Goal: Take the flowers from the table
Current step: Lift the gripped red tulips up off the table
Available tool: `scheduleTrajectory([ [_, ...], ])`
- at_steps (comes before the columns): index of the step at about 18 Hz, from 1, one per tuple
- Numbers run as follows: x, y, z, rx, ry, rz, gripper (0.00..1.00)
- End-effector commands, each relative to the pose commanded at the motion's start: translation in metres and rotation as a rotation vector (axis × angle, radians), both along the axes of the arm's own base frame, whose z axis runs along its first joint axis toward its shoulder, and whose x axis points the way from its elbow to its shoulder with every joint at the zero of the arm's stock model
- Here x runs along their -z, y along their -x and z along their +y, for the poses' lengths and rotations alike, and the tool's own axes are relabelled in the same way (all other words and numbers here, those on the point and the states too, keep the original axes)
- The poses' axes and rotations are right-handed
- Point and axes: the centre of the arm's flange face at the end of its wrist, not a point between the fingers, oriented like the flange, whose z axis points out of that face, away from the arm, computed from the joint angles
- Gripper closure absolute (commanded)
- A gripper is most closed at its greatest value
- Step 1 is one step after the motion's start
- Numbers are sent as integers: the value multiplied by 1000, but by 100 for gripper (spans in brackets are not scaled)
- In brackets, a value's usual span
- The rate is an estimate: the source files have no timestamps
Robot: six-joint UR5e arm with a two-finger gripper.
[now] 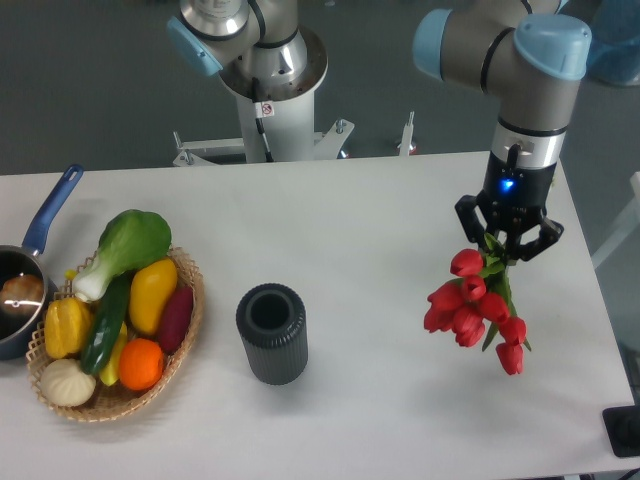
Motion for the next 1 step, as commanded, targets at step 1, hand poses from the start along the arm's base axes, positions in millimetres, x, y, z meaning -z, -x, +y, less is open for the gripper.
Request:
scheduleTrajectory([
  [1,0,-1,2,4,8,2,100],
])
